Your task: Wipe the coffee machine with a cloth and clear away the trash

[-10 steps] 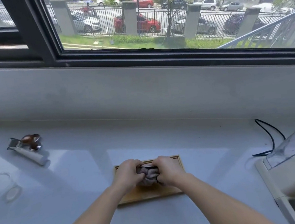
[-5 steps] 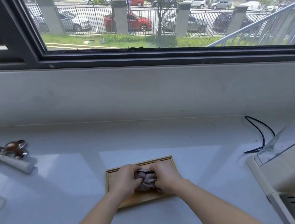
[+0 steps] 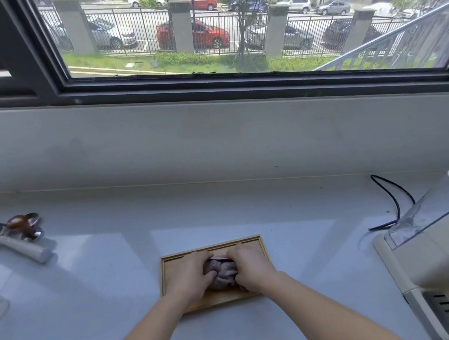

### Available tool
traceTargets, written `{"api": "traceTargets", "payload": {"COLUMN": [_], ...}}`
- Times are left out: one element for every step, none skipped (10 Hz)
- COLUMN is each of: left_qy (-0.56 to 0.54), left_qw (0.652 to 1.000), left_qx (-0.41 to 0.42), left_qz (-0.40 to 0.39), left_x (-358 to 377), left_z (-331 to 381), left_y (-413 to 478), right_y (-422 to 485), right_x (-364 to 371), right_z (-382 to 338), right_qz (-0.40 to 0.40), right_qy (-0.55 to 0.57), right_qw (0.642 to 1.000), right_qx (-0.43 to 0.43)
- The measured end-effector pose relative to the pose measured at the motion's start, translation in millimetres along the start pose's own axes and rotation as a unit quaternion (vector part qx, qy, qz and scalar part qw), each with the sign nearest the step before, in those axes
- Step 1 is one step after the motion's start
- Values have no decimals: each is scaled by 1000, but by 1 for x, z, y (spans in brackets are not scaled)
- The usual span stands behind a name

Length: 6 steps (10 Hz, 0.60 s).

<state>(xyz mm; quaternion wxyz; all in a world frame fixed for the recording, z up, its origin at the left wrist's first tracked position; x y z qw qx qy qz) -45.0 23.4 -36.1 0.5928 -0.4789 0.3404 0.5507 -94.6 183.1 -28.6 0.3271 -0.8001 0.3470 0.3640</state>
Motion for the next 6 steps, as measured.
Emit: {"api": "traceTargets", "payload": {"left_qy": [24, 14, -1, -3, 6, 23], "left_qw": [1000, 1000, 999, 999, 999, 999], "left_qx": [-2, -10, -10, -19, -20, -24], "left_qz": [-1, -26, -32, -31, -25, -9], "left_x": [0, -2, -4, -9, -12, -19], "left_z": [1, 1, 1, 2, 3, 6], "left_y": [-3, -9, -13, -18, -23, -25], "right_y": [-1, -6, -11, -15, -20, -25], "right_x": [1, -1, -3, -7, -10, -16], "right_z": [1, 0, 1, -2, -2, -4], "right_qz": [0, 2, 14, 20, 28, 35], "right_qy": [12, 30, 45, 45, 38, 46], "right_qw": [1000, 1000, 999, 999, 999, 998], "right_qx": [2, 2, 0, 3, -1, 15]}}
Point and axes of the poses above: each hand's wrist, its own y-axis towards the middle knuckle, its own x-axis out of the palm, z = x × y, the point moved 3 cm from there along y, towards the middle knuckle, and after that the axes turned 12 degrees about y, right-handed, at the moved point
